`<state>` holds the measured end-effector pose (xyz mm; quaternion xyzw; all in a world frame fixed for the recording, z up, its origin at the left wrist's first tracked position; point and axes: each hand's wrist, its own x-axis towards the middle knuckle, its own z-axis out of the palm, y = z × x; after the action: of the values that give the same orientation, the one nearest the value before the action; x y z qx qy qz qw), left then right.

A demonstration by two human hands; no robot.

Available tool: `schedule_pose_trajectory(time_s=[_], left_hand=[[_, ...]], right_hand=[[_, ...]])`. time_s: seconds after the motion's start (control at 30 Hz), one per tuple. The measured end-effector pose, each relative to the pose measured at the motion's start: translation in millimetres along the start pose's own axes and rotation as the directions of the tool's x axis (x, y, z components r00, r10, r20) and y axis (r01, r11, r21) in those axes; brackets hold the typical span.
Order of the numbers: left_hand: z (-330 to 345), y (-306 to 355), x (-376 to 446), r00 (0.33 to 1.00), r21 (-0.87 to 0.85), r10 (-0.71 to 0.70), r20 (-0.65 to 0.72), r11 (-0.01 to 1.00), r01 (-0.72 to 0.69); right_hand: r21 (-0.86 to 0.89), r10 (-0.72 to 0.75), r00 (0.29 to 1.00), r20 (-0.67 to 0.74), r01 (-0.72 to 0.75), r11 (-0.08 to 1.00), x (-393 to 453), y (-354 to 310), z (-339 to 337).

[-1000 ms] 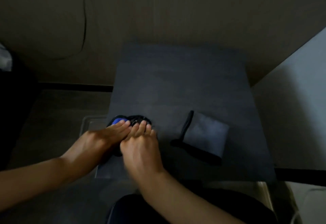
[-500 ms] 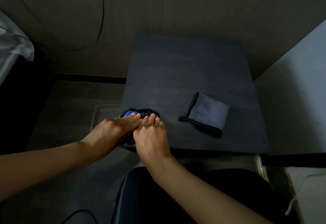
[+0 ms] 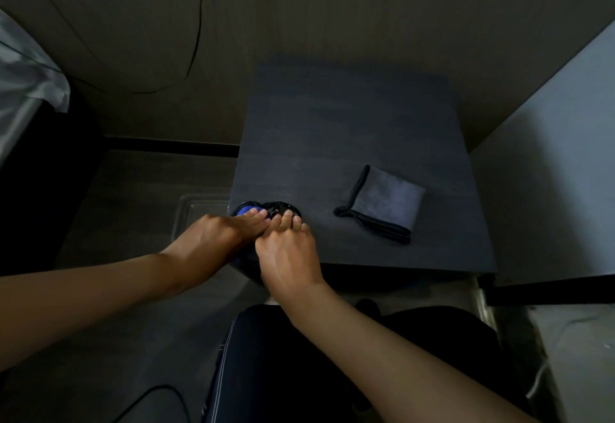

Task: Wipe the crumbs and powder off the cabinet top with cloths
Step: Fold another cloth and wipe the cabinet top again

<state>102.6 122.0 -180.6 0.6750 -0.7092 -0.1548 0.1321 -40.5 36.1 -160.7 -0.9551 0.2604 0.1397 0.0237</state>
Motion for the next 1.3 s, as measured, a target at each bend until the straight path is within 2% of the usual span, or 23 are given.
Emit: schedule_pose_trajectory(time_s=[0.17,0.3,0.5,0.97,1.3], left_hand=[[-3,-8,19,0.993,-0.036,-0.096,-0.072,0.995,0.094],[-8,-24,30,0.985,0.039,-0.112,-0.132,0.992,0.118],[-14,-50,47,0.966,0.053,-0.176,-0.19,0.981,0.189],[-35,-95,127,0.957,0.087,-0.172,-0.235,0.977,0.197],[-55,-130,209,0.931,0.199,-0.192,-0.309,0.945,0.261]], right_hand=[[0.026,0.05,0.996,-0.078,-0.048,0.999,24,7,-6],[0.05,0.039,0.99,-0.135,-0.033,0.998,50,11,-16],[0.078,0.042,0.976,-0.212,-0.026,0.997,84,13,-24],[0.078,0.085,0.933,-0.351,-0.061,0.995,173,56,-36],[0.096,0.126,0.907,-0.401,-0.096,0.991,248,101,-58]])
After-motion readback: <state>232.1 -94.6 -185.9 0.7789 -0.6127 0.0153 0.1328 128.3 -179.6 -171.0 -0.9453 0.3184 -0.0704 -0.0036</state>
